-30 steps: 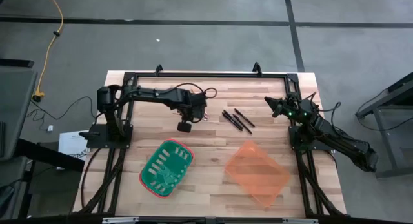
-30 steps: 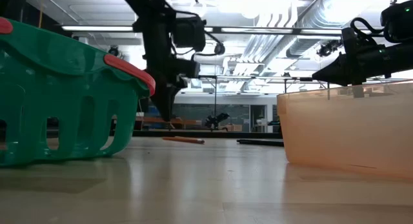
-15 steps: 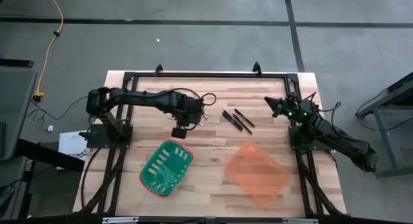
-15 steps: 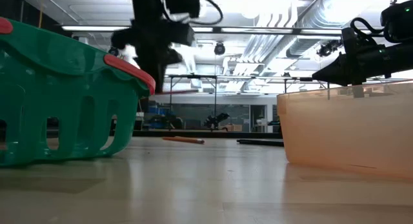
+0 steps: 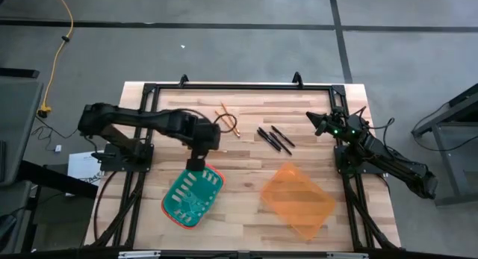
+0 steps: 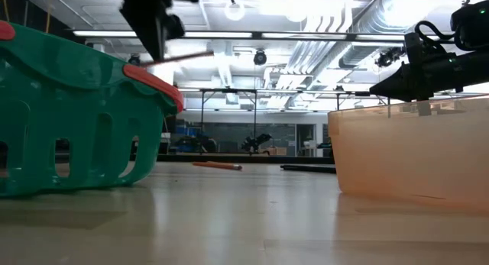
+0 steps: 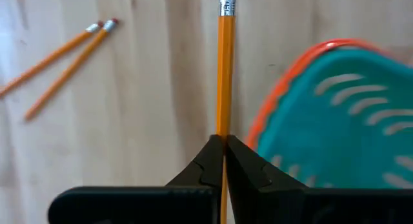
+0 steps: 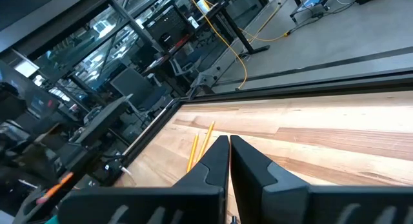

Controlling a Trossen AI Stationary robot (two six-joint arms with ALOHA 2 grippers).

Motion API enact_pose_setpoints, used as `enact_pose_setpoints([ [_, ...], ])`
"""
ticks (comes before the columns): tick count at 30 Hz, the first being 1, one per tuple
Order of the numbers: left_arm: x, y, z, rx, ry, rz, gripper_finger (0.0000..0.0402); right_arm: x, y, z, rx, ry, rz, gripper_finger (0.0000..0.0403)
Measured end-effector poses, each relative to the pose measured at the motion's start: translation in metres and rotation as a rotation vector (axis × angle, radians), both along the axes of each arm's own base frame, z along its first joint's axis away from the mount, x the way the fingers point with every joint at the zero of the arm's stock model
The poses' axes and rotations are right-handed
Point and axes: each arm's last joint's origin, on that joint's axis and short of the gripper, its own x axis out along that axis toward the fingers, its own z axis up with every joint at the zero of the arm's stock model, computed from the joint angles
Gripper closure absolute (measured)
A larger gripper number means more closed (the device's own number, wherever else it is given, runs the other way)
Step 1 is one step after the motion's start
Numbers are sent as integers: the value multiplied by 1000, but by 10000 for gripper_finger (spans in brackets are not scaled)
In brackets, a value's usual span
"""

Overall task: Sort pens & pencils
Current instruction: Put the yellow pencil into the green bin

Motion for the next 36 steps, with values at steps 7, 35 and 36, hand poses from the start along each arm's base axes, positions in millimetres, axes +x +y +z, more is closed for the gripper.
enact_pose_setpoints([
  [7,-6,-39,6,-99,-27,147,401,0,0,0,0,0,0,396],
  [35,-35,-147,-41,-208,-134,869,401,0,0,0,0,0,0,396],
  [36,-35,-150,-44,-199,-131,868,401,0,0,0,0,0,0,396],
])
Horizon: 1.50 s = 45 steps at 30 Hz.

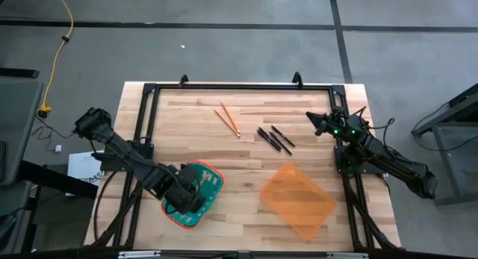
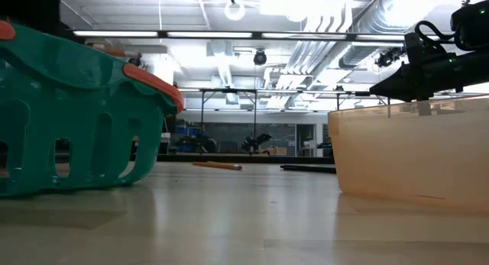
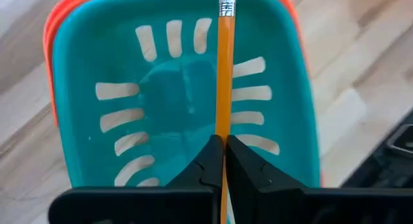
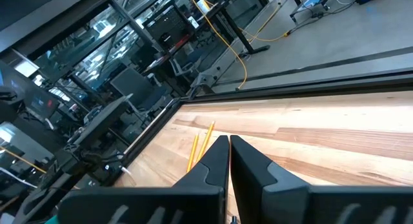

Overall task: Sort pens & pencils
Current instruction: Put the yellow pencil into the green bin

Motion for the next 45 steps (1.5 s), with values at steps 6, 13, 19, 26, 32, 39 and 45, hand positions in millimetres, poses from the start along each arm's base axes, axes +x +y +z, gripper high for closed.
enact_pose_setpoints([
  [6,9,-7,-21,62,54,-8,401,0,0,0,0,0,0,396],
  [13,12,-9,-31,88,93,-3,401,0,0,0,0,0,0,396],
  [19,15,-11,-41,87,144,-18,401,0,0,0,0,0,0,396],
  [26,20,-14,-53,114,180,-57,401,0,0,0,0,0,0,396],
  [32,22,-16,-63,104,230,-58,401,0,0,0,0,0,0,396],
  [39,23,-12,-65,90,253,-25,353,0,0,0,0,0,0,396],
  [45,24,0,-56,53,313,-27,278,0,0,0,0,0,0,396],
])
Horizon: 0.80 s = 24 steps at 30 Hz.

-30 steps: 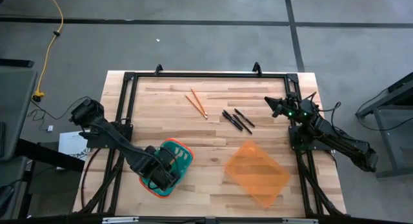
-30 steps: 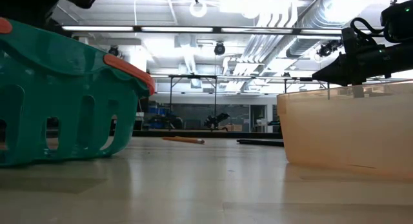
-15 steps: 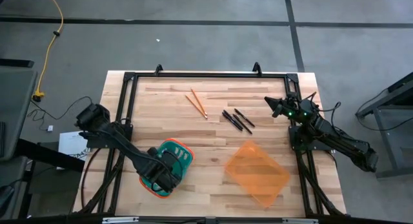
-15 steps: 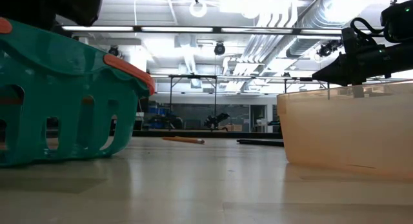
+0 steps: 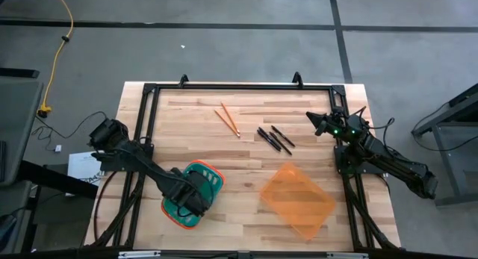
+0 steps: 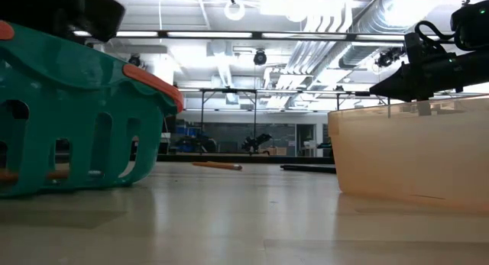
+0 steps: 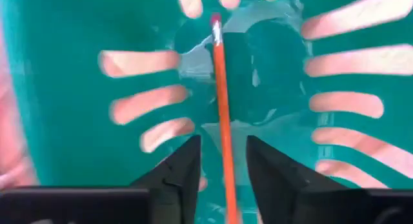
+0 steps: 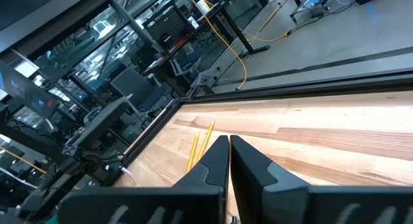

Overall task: Sort pens & pencils
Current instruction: Put the yellow pencil into the green bin

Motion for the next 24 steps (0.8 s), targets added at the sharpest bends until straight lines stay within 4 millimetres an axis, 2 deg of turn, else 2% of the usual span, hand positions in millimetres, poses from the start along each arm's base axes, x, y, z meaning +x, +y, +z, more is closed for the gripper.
enact_pose_setpoints([
  [5,8,12,20,29,29,-24,250,0,0,0,0,0,0,396],
  [11,23,34,42,101,2,-43,253,0,0,0,0,0,0,396],
  [24,46,107,46,121,3,-79,263,0,0,0,0,0,0,396],
])
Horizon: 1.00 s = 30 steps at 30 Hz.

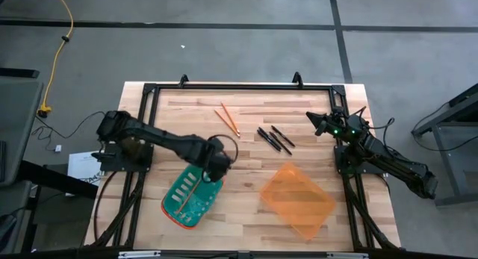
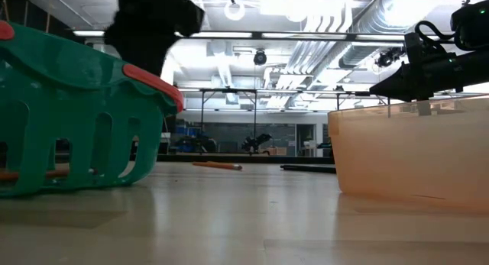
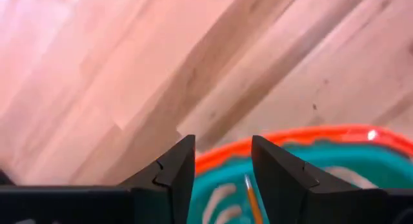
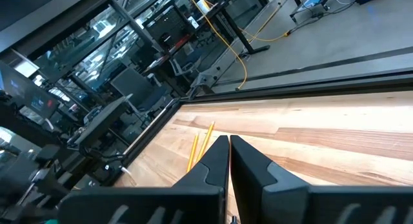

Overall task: Sort pens & pencils
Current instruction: Put the yellow pencil into the green bin

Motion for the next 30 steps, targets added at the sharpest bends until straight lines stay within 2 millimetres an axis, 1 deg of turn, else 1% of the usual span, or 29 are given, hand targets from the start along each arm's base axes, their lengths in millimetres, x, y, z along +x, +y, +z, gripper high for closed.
enact_pose_setpoints([
  [2,4,11,0,-1,-21,-2,263,0,0,0,0,0,0,396],
  [5,12,30,-6,0,-94,5,263,0,0,0,0,0,0,396],
  [8,19,52,-11,11,-172,13,263,0,0,0,0,0,0,396],
  [11,25,75,-17,21,-214,21,263,0,0,0,0,0,0,396],
  [16,24,112,-19,24,-228,50,263,0,0,0,0,0,0,396],
  [19,19,133,-23,11,-199,42,263,0,0,0,0,0,0,396],
  [22,21,151,-35,-10,-195,36,263,0,0,0,0,0,0,396],
  [23,20,156,-41,-26,-171,30,263,0,0,0,0,0,0,396],
  [25,25,164,-49,-27,-160,4,263,0,0,0,0,0,0,396],
  [28,31,175,-54,-23,-124,-48,263,0,0,0,2,3,0,396],
  [30,39,181,-56,-15,-118,-88,263,0,0,0,3,5,0,396],
])
